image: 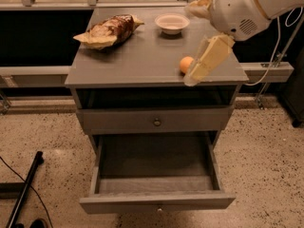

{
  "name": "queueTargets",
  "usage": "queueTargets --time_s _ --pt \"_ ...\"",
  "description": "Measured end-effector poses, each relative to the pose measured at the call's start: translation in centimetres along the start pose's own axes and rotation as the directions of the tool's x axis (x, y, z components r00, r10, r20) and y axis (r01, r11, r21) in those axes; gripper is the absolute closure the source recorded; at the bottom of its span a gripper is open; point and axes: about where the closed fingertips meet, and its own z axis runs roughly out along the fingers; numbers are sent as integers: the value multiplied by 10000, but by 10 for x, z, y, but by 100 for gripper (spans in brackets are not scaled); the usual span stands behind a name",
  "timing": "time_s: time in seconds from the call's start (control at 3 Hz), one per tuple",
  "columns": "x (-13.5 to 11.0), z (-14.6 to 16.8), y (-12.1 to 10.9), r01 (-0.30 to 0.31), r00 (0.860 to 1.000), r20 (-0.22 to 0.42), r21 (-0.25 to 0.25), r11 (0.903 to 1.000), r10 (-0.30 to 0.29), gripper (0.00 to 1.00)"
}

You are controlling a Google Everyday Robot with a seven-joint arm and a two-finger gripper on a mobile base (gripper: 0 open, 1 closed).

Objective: Place orange into middle drawer

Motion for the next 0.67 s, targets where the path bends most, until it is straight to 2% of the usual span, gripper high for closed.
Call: queueTargets --time_s 0.33,0.67 --pt "-6 0 0 280 9994 178 13 9996 -280 0" --pt "-6 1 0 263 9995 172 9 9997 -263 0"
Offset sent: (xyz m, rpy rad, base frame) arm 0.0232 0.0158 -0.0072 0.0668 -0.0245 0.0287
